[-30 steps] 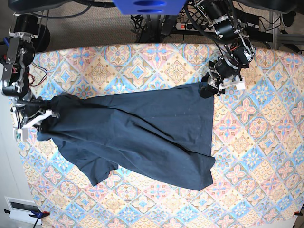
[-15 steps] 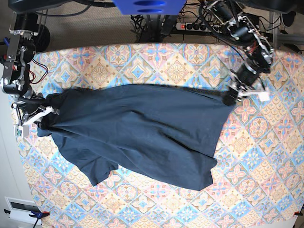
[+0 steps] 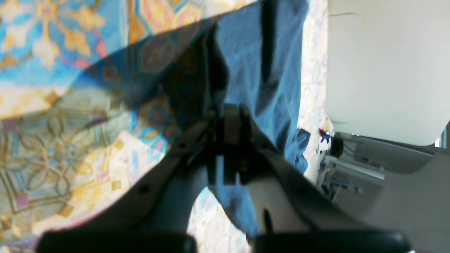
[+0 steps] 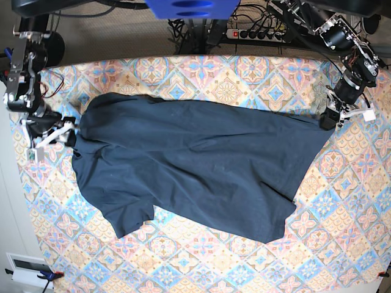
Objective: Layout the t-shirt on the table in an organized manner, then fold the t-shirt properly
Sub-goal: 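Pull the shoulder edge with the left gripper away from the right gripper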
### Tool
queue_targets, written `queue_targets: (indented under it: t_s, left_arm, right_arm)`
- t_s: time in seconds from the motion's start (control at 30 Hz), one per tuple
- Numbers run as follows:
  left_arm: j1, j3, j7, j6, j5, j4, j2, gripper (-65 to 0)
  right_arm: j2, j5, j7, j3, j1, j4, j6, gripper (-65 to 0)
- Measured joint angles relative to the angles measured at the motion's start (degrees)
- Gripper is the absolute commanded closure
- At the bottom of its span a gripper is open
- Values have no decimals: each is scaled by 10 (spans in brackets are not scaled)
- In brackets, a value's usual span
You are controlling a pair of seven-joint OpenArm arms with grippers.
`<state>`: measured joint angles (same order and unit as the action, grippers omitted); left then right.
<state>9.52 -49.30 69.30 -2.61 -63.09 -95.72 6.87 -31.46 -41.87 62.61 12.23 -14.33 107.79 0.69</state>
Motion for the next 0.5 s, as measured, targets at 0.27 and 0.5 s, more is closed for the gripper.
queue_targets:
  t_s: [0.27,0.5]
  left_arm:
    - [-16,0,-1,0,0,7,0,0]
    - [-16,0,-1,1,0,7,0,0]
  right_arm:
    - [0,-2,11,-2,-70,12,0,-337]
    - [3,-2,7,-100,-36,-67,-1,-337]
